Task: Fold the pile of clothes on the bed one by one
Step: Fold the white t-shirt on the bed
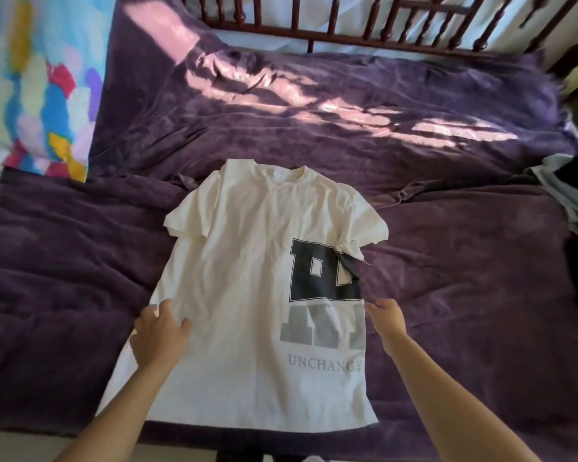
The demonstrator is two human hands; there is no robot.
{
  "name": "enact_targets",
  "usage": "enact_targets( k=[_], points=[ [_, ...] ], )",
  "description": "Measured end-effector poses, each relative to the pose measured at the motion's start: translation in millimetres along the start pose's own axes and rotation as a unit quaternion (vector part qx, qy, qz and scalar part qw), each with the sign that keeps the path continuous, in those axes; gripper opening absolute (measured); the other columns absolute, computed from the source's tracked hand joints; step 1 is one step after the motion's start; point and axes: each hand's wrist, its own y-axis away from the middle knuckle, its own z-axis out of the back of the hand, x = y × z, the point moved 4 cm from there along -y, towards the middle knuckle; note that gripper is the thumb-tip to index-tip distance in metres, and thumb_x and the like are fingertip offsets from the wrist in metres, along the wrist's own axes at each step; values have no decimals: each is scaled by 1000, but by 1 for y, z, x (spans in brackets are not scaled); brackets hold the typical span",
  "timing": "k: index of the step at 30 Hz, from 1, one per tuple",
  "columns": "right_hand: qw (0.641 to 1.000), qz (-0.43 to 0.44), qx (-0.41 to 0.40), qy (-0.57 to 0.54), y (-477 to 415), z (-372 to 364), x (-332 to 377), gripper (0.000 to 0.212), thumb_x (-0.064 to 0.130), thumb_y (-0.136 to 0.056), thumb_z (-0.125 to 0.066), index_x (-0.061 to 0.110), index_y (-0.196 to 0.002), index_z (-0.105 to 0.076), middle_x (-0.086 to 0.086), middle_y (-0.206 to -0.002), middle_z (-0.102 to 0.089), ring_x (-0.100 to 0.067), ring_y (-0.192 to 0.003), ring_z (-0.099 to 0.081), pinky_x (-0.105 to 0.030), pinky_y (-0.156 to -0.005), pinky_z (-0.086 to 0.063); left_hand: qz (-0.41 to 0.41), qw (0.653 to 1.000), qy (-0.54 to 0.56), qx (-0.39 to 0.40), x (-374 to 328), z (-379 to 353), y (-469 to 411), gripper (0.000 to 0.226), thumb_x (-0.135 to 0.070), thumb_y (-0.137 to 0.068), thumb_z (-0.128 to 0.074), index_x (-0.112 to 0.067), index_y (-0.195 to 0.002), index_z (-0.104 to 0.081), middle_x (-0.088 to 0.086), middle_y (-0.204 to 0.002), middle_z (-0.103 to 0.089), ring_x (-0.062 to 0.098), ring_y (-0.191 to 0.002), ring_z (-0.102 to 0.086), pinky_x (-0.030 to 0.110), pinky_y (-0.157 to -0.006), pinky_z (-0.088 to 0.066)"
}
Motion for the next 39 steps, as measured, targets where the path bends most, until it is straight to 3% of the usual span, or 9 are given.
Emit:
enact_targets(
  k=[9,15,20,23,26,31,33,36,39],
  points=[
    [986,-106,49,-119,-125,-20,70,36,26,-89,-59,15,-64,-36,-1,-63,-38,-14,-50,-35,-24,-43,-30,13,998,59,12,-81,-26,-34,49,-20,-90,-54,-9,-136,-41,18,-139,-38,34,-125,-38,46,-98,-38],
    [886,-280,94,-358,-138,-57,83,29,18,-84,-69,11,-102,-48,-8,-78,-43,-19,-62,-47,-23,-42,-51,-2,998,70,0,-106,-26,-58,46,-19,-92,-52,-10,-136,-41,15,-139,-38,30,-125,-37,41,-99,-36],
    [860,-321,170,-359,-149,-51,75,27,15,-86,-64,16,-68,-45,2,-44,-47,-4,-33,-37,-7,-30,-28,-3,998,49,25,-119,-38,-51,43,-20,-93,-52,-10,-134,-42,15,-139,-37,31,-124,-37,40,-96,-38],
    [894,-284,170,-301,-155,-28,81,32,16,-85,-66,16,-63,-42,3,-41,-45,-6,-41,-37,-13,-36,-31,-14,998,35,43,-126,-47,-48,44,-22,-93,-52,-11,-135,-42,14,-141,-36,30,-124,-39,39,-98,-38],
    [938,-167,27,-304,-161,10,85,25,14,-84,-66,8,-68,-48,-2,-62,-44,-12,-53,-40,-21,-43,-36,-38,998,21,52,-134,-52,-43,42,-23,-93,-52,-13,-134,-44,10,-141,-37,27,-124,-41,36,-98,-38],
    [823,-204,-2,-530,-150,32,64,20,-3,-86,-57,7,-72,-46,-11,-78,-52,-21,-68,-54,-29,-48,-56,-72,994,10,82,-138,-56,-34,37,-24,-95,-49,-16,-130,-46,4,-139,-38,20,-123,-42,30,-97,-38],
    [821,-206,-1,-532,-148,31,71,21,-1,-86,-58,8,-72,-45,-10,-77,-51,-21,-66,-53,-32,-57,-56,-88,990,-10,107,-136,-56,-32,35,-26,-96,-47,-17,-130,-46,2,-138,-39,17,-121,-44,28,-97,-39],
    [912,-30,-48,-407,-142,32,113,30,6,-78,-60,12,-58,-38,-2,-66,-40,-11,-56,-36,-24,-45,-39,-102,987,-14,123,-128,-53,-31,33,-27,-96,-47,-17,-128,-48,1,-135,-41,16,-118,-46,26,-97,-40],
    [955,250,-59,-147,-108,9,164,23,3,-72,-59,12,-58,-43,-3,-66,-48,-17,-65,-42,-28,-60,-30,-100,988,-4,118,-113,-45,-34,32,-27,-96,-49,-18,-126,-49,0,-135,-42,15,-119,-46,24,-96,-40]
  ],
)
